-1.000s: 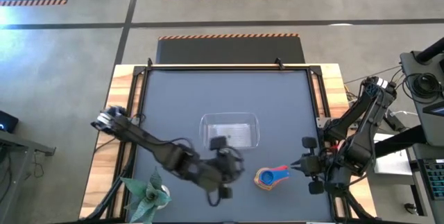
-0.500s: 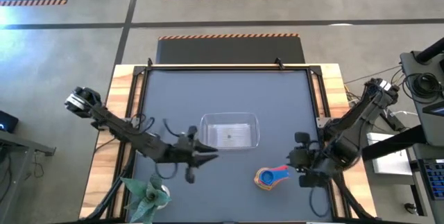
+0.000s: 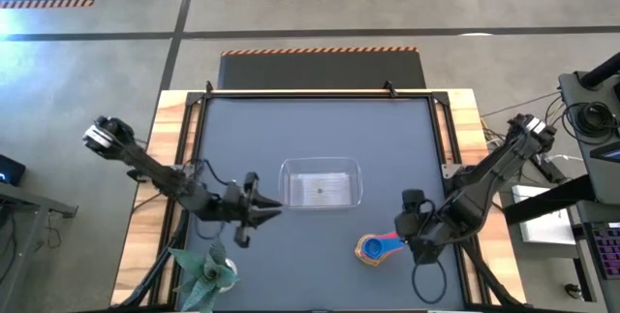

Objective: Nest measuring cups in basket
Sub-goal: Put the stacked measuring cups into the transparent bin

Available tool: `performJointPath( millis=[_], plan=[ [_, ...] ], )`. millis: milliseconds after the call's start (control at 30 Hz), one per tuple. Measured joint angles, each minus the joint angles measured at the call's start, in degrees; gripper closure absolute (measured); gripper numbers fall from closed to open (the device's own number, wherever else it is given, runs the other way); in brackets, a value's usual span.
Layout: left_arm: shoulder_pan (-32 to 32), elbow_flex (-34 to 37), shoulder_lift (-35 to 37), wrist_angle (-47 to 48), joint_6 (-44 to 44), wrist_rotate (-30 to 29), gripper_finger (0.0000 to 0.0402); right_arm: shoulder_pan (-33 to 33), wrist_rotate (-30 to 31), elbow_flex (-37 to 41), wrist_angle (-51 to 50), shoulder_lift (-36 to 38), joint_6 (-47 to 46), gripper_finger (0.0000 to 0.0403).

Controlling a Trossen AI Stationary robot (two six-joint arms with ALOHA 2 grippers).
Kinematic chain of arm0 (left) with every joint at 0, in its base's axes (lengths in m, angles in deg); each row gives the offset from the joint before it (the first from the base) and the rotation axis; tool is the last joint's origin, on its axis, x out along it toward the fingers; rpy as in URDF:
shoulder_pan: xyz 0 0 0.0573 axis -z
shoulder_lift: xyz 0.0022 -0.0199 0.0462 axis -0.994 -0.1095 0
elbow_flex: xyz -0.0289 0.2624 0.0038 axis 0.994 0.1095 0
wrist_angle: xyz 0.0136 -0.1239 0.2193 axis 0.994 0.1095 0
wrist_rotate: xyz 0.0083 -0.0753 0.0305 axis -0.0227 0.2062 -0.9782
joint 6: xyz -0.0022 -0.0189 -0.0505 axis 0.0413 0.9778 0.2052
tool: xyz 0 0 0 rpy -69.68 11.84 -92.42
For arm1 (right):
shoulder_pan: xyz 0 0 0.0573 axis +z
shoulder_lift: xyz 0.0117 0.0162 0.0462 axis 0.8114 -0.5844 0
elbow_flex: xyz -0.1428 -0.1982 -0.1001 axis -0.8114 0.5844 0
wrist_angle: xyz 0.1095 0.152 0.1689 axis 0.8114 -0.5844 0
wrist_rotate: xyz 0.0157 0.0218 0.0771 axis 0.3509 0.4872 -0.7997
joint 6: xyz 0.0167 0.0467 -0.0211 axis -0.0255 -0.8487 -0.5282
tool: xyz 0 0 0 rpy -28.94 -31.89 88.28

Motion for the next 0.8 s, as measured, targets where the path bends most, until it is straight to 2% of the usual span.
performJointPath(
  millis=[100, 167, 267, 400, 567, 667, 800],
  plan=[
    [1.01, 2.13, 8.95, 4.98, -1.34, -0.56, 0.0336, 0.0, -0.11, 0.0, 0.04, -2.03, 0.85, 0.0106],
    [1.95, 3.51, 17.01, 12.1, -2.33, -3.79, 0.0336, 0.0, -0.11, 0.0, 0.21, -3.31, 1.87, 0.0092],
    [3.07, 3.8, 30.04, 27.84, -2.39, -9.61, 0.0336, 0.0, -0.38, 0.02, 0.37, -4.57, 1.96, 0.0079],
    [3.32, 2.28, 43.43, 49.24, 1.34, -11.09, 0.0339, 0.0, -0.77, 0.02, 0.39, -5.19, 1.96, 0.0072],
    [3.32, 0.59, 49.82, 64.53, 1.9, -12.32, 0.0361, -0.34, -1.92, 0.13, 1.17, -5.2, 1.39, 0.0071],
    [3.32, 0.55, 50.89, 67.51, -1.65, -12.24, 0.0375, -0.62, -2.38, 0.95, 2.43, -5.18, 1.45, 0.0071],
    [3.32, 1.63, 52.68, 67.42, -4.37, -12.19, 0.0392, -1.38, -5.95, 2.45, 6.28, -5.82, 1.92, 0.0071]
  ],
)
